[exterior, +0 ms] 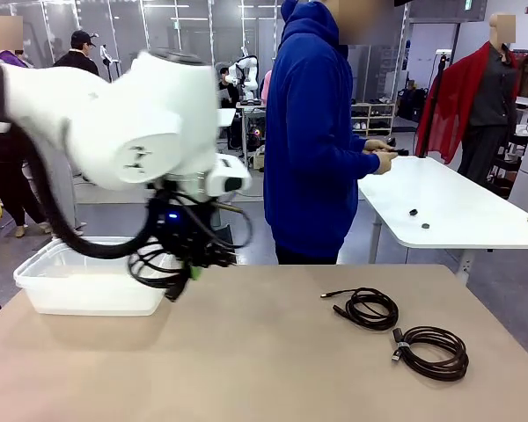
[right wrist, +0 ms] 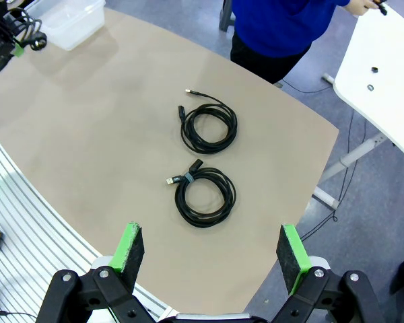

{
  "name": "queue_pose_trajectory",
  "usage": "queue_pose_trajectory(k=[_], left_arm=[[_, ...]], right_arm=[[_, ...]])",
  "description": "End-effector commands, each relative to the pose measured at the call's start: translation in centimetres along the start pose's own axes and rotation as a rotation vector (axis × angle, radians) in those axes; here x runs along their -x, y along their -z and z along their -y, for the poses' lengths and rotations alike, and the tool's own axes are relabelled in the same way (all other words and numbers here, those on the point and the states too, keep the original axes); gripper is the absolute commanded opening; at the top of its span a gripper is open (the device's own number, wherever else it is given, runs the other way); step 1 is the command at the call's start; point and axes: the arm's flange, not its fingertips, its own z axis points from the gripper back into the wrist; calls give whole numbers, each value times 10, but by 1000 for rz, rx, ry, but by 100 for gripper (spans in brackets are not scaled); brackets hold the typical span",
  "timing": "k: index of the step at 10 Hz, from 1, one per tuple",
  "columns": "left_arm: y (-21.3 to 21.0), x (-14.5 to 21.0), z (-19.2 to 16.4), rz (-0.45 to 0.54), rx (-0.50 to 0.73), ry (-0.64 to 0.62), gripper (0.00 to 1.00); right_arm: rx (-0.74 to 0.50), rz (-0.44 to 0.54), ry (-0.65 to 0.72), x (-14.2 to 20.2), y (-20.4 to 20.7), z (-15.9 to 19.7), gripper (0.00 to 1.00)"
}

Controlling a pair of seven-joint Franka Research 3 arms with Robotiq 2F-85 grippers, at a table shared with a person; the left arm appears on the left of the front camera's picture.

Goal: Organize and store the cables.
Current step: Place the Power Cable into the Organizing box.

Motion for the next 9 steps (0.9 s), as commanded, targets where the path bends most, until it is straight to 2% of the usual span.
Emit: queue_pose_trajectory(k=[1,2,5,7,8,9], left_arm=[[2,27,-44,96,41,-9,18],[4,37,-63,128,38,-17,18],[19,50,-104,110,83,-132,18],[27,54,-112,176,75,-133,18],[22,49,-107,99,60,-148,18],[22,49,-107,99,60,-148,18]], right_arm=[[-2,2,3,1,0,1,100],[-2,2,3,1,0,1,100],[-2,2,3,1,0,1,100],[-2,2,3,1,0,1,100],[-2,2,3,1,0,1,100],[-2,2,3,1,0,1,100]])
